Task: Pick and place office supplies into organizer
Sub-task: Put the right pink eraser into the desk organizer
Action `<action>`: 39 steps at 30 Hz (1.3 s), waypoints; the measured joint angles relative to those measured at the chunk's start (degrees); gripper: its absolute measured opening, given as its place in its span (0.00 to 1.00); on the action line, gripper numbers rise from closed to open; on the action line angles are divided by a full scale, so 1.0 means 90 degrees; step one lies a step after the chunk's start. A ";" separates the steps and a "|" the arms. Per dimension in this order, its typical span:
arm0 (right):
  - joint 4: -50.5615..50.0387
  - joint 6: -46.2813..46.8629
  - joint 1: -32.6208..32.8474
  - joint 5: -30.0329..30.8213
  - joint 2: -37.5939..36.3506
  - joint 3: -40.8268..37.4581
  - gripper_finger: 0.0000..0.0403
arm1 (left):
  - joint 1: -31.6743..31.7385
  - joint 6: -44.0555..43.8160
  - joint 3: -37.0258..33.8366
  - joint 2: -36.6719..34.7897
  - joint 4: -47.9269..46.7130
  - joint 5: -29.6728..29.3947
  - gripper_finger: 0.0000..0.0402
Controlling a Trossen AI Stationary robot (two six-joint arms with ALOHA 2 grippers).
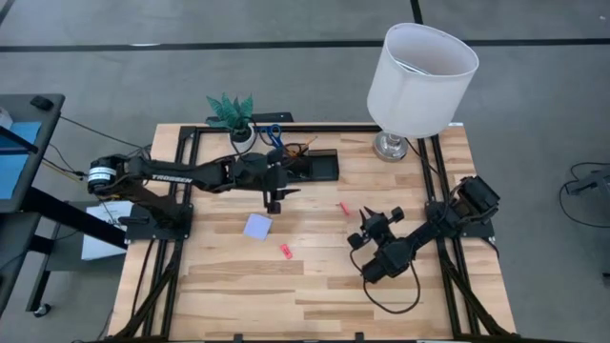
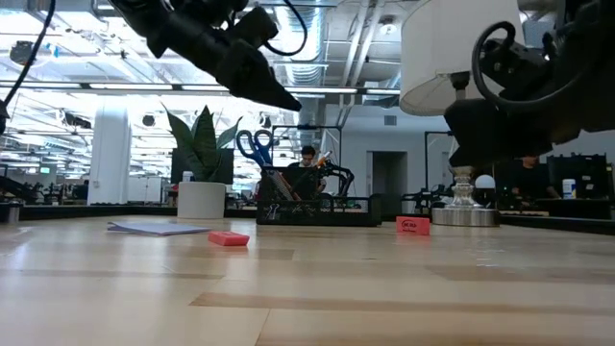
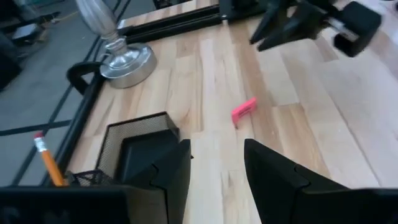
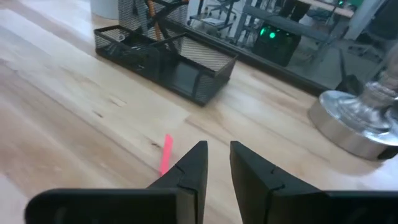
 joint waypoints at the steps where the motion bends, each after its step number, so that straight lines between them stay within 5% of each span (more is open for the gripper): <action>1: 0.0052 -0.0062 0.0003 -0.0003 0.0000 0.0000 0.17 | -0.0042 0.0027 0.0000 -0.0001 -0.0002 -0.0117 0.35; 14: 0.0540 -0.0341 0.0271 0.0272 0.0038 -0.0177 0.50 | -0.0142 0.0308 -0.0005 -0.0069 -0.0266 -0.3345 0.35; 23: 0.3184 -0.0959 0.0801 0.1160 0.0046 -0.1172 0.57 | -0.0142 0.0215 -0.0005 -0.0215 -0.0601 -0.3460 0.35; 39: 0.5261 -0.2899 0.0004 0.0675 0.0046 -0.1440 0.56 | -0.0141 0.0227 -0.0005 -0.0217 -0.0658 -0.3462 0.35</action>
